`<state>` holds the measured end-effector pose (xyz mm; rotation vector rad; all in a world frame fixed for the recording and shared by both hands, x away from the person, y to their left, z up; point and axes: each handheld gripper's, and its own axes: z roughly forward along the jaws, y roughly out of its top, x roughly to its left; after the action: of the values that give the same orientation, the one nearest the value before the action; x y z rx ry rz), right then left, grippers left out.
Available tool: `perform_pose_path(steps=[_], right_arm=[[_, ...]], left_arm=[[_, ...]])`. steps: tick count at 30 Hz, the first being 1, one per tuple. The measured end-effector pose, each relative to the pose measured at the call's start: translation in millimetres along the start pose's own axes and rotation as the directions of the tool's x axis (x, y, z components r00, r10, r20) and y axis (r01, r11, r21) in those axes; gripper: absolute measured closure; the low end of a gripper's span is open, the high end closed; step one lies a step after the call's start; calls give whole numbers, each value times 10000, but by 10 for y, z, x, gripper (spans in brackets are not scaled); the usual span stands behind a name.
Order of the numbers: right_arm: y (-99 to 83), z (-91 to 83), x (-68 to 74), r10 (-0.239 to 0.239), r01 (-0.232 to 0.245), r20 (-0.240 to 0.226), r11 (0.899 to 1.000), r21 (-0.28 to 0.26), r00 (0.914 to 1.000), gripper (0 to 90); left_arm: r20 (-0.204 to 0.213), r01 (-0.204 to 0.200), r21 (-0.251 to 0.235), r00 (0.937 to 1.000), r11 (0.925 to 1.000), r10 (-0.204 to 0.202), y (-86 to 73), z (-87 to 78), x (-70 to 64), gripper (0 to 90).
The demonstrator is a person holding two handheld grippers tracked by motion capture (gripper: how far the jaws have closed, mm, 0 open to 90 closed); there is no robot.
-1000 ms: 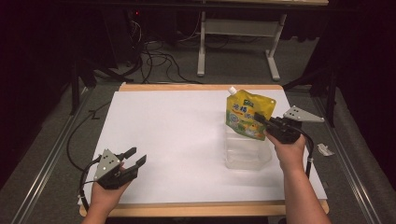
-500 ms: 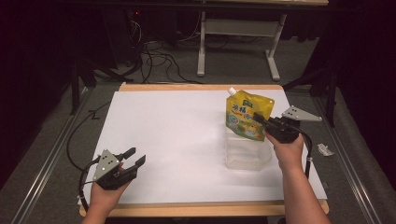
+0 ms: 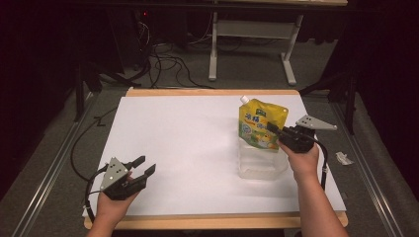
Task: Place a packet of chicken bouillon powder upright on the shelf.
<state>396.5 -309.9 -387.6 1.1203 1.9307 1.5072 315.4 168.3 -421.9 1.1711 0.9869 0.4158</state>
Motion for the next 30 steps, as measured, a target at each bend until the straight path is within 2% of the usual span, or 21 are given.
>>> perform_pose_path(steps=[8, 20, 25, 30], right_arm=[[-69, -17, -43, 314, -315, 114, 9994, 130, 9994, 878], [-175, -57, -55, 509, -510, 61, 9986, 141, 9987, 867], [-172, -57, -22, 265, -267, 69, 9992, 289, 9996, 816], [-177, -64, -14, 266, -269, 71, 9987, 434, 9996, 724]], left_arm=[[127, 5, 84, 9999, 10000, -6, -16, 33, -25, 516], [345, 35, 243, 9994, 9997, -43, -48, 120, -59, 516], [469, -15, 356, 9989, 9994, -2, -75, 169, -82, 515], [508, 44, 399, 9987, 9992, -64, -84, 194, -92, 514]])
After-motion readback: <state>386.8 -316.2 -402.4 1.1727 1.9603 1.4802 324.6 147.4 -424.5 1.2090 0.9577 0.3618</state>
